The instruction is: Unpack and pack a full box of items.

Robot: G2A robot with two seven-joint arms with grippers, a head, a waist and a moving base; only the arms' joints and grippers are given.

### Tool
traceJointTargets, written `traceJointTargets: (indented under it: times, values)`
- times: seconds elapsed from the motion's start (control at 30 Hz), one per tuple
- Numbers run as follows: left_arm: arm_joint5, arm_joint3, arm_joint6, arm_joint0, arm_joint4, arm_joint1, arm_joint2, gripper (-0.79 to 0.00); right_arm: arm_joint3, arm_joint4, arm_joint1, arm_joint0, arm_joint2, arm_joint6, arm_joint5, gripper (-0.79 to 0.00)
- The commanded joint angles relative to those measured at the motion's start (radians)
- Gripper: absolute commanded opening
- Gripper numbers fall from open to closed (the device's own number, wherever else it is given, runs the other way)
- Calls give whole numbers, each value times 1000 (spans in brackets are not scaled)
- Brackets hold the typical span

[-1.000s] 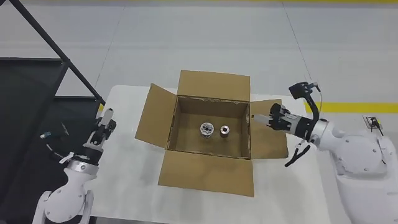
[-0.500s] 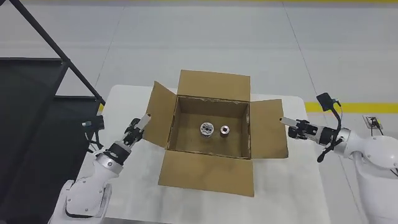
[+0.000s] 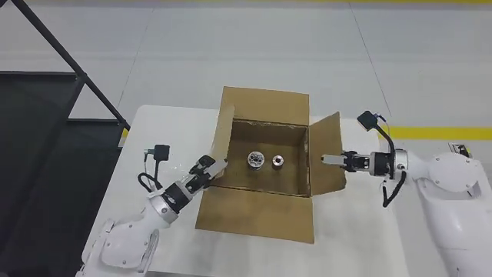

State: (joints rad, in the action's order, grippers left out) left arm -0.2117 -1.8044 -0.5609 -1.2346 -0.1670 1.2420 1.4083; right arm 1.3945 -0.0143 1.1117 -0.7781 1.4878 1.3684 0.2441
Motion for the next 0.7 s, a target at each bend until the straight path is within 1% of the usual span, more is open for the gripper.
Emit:
traceJointTargets:
  times: [0.0,0.1,0.13,0.2,0.6,0.67]
  values:
    - [9,25,0,19,-13,3,-35,0,-24,-43,6,32,-44,-2,8,0]
    - [40,55,18,42,19,8,-63,0,-69,-51,20,73,-110,-101,-1,0]
    - [47,57,26,47,34,10,-69,0,-83,-82,26,82,-138,-106,7,0]
    - [54,58,42,52,54,11,-65,0,-124,-92,35,107,-182,-123,12,0]
    - [56,59,42,51,50,10,-66,0,-124,-92,35,107,-182,-123,12,0]
    - [56,56,54,49,27,11,-75,0,-116,-73,36,94,-196,-162,-7,0]
